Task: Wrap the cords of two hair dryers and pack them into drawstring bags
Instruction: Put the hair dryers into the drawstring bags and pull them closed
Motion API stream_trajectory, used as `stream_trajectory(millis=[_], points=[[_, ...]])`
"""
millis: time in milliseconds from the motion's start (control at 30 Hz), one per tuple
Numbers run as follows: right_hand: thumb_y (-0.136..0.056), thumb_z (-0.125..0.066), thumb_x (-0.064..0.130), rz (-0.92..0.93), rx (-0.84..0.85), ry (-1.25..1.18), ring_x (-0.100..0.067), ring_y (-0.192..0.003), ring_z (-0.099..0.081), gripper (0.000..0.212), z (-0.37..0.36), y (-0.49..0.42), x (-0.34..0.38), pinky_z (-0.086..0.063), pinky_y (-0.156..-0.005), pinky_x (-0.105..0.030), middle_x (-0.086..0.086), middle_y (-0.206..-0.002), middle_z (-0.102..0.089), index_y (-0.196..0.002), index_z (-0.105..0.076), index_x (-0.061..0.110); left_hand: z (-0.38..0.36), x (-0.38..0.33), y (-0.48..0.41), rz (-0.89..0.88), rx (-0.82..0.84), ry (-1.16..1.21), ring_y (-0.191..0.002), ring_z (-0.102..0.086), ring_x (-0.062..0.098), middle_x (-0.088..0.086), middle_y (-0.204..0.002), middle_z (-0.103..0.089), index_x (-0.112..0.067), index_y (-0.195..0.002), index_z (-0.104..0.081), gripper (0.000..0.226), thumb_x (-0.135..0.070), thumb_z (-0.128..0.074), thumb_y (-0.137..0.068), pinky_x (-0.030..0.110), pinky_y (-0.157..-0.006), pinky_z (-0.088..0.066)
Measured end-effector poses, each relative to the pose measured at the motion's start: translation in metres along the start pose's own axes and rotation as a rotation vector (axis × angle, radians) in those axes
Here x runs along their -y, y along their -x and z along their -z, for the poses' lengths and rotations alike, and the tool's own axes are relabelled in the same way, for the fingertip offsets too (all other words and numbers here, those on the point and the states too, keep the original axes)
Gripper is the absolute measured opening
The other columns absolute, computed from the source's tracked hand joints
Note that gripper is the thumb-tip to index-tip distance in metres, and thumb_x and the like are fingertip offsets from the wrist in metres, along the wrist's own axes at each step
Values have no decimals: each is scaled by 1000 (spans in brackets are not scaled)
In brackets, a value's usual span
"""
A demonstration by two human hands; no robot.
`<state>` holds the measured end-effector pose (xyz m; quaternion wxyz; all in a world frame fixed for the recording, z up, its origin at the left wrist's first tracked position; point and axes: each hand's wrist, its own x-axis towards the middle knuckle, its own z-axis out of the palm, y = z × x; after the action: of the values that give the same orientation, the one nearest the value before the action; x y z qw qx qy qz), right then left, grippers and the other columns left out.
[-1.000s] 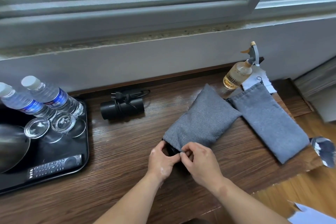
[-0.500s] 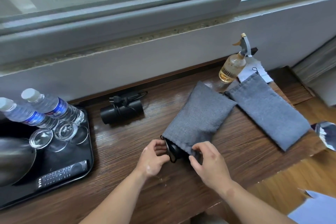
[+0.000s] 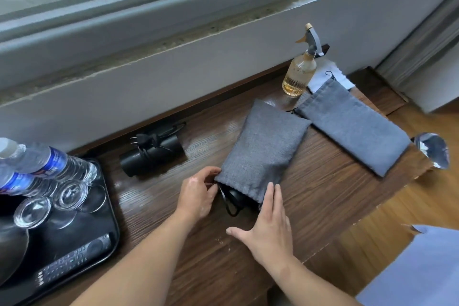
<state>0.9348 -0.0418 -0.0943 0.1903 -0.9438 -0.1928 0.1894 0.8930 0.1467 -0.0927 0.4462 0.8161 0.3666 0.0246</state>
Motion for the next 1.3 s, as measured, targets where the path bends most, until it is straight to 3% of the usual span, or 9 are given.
stream_trajectory(millis=[167, 333, 533, 833, 933, 1000, 1067, 1167, 1300], points=[[-60, -72, 79, -53, -121, -22, -24, -149, -32, 140, -13, -6, 4, -39, -112, -36, -12, -167, -15, -159, -3, 8, -1, 3, -2, -17, -42, -43, -93, -67, 5, -14, -99, -73, -23, -109, -75, 33, 1, -70, -87, 11, -91, -45], [-73, -68, 73, -58, -99, -130, -18, -148, -33, 119, -11, -10, -8, -34, -114, -30, 1, -169, -11, -160, -6, 20, 2, 8, -7, -11, -25, -77, -93, -67, 5, -11, -100, -76, -24, -107, -76, 29, -3, -68, -90, 18, -95, -49], [-75, -74, 66, -65, -73, -202, -15, -145, -38, 108, -3, -17, -16, -32, -115, -27, 5, -164, -29, -158, -20, 23, 5, 18, -9, -13, 12, -90, -98, -62, 2, -12, -106, -73, -21, -112, -78, 32, 0, -65, -93, -13, -78, -30], [-80, -77, 43, -148, -109, -272, -20, -127, -58, 80, 2, -36, -19, -44, -109, -31, -2, -139, -61, -150, -43, 21, 15, 32, -5, -25, 109, -200, -112, -66, 8, -6, -117, -76, -23, -114, -78, 29, -6, -68, -94, 1, -93, -32], [-77, -74, 49, -152, -90, -293, -16, -111, -67, 69, 0, -40, -25, -53, -99, -35, 5, -120, -72, -139, -51, 33, 15, 33, -1, 14, 88, -162, -104, -64, 1, -15, -109, -74, -27, -111, -79, 29, -6, -70, -92, 6, -96, -36], [-78, -75, 50, -153, -59, -315, -11, -101, -70, 61, 1, -40, -29, -55, -94, -33, 11, -109, -75, -133, -54, 36, 12, 35, 3, 74, 64, -83, -95, -67, 0, -21, -100, -73, -35, -106, -76, 30, -9, -74, -89, 19, -99, -49], [-79, -78, 48, -147, -52, -318, -8, -94, -70, 55, 5, -40, -31, -55, -91, -31, 14, -100, -75, -129, -58, 36, 7, 39, 7, 162, 59, 61, -88, -73, 7, -13, -93, -76, -36, -98, -71, 28, -14, -81, -84, 32, -93, -58], [-82, -78, 37, -132, -57, -318, -9, -90, -70, 45, 10, -39, -32, -54, -91, -28, 13, -94, -76, -125, -65, 35, -4, 41, 8, 306, 58, 289, -79, -77, 24, 6, -85, -78, -16, -102, -72, 23, -11, -83, -83, 42, -79, -64], [-86, -73, 23, -82, -78, -306, -11, -91, -71, 30, 16, -39, -35, -54, -90, -28, 10, -95, -78, -115, -73, 30, -10, 37, 9, 339, -36, 267, -69, -78, 14, 4, -81, -78, -15, -97, -75, 8, -9, -72, -92, 36, -71, -65]])
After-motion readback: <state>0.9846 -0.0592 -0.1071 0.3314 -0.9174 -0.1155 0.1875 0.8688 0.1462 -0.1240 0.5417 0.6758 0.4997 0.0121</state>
